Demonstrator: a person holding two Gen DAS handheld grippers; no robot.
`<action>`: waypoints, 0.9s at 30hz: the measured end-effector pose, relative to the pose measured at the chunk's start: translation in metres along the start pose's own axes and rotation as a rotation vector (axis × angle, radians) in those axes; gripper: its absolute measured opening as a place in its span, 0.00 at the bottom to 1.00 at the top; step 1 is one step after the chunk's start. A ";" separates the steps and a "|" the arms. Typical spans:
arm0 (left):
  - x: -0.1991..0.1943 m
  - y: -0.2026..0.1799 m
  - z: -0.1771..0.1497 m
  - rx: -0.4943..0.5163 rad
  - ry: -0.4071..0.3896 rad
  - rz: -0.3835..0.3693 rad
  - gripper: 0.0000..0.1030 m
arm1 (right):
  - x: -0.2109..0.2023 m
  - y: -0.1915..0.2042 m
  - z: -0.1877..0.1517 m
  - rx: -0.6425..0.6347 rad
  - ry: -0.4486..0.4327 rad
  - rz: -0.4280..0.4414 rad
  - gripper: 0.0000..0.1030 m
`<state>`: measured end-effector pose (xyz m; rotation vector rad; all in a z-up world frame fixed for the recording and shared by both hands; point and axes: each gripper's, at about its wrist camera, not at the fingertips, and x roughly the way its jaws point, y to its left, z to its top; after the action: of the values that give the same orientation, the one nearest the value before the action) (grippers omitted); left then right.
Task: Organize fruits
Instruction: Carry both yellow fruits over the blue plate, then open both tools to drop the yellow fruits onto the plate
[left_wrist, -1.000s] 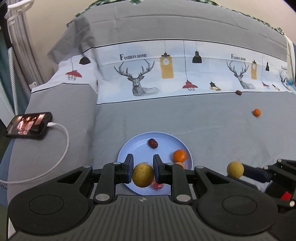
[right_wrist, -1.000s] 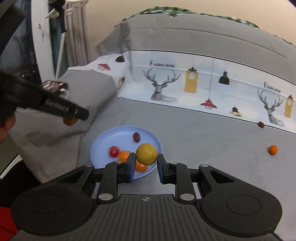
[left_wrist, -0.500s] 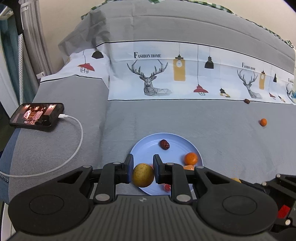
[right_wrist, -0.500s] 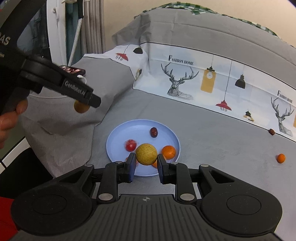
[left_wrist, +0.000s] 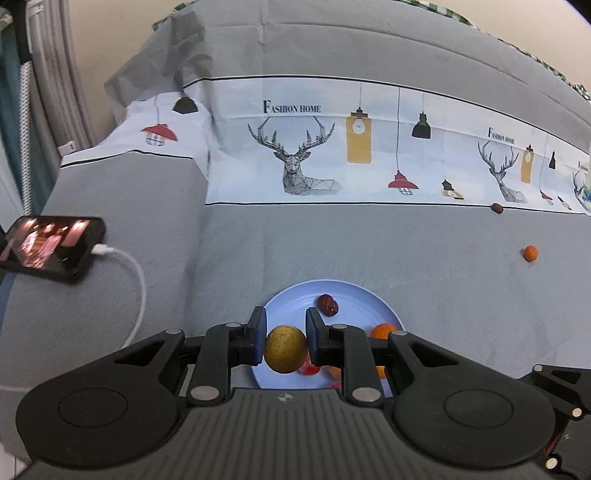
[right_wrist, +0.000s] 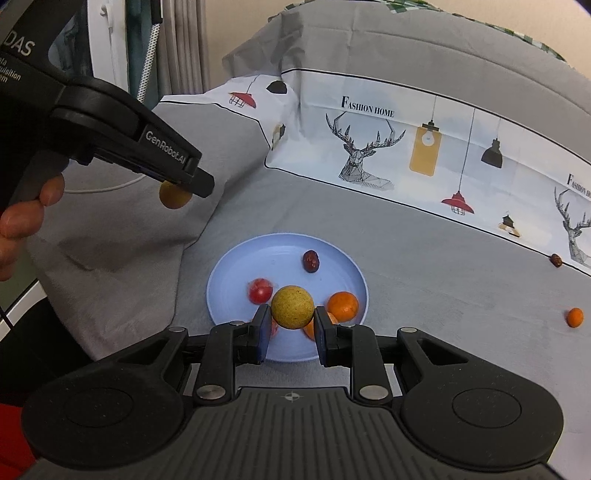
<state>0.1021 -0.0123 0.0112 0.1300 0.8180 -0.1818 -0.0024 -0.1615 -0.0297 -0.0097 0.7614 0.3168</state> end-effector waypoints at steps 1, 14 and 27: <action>0.005 -0.001 0.002 0.004 0.000 -0.004 0.24 | 0.005 -0.001 0.002 0.000 0.000 -0.002 0.25; 0.082 -0.014 0.013 0.053 0.058 -0.034 0.24 | 0.074 -0.022 0.014 0.025 0.067 -0.018 0.25; 0.135 -0.018 0.011 0.097 0.097 -0.036 0.24 | 0.120 -0.033 0.012 0.028 0.115 -0.025 0.25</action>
<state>0.1966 -0.0471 -0.0816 0.2171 0.9087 -0.2503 0.0967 -0.1585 -0.1057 -0.0118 0.8793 0.2834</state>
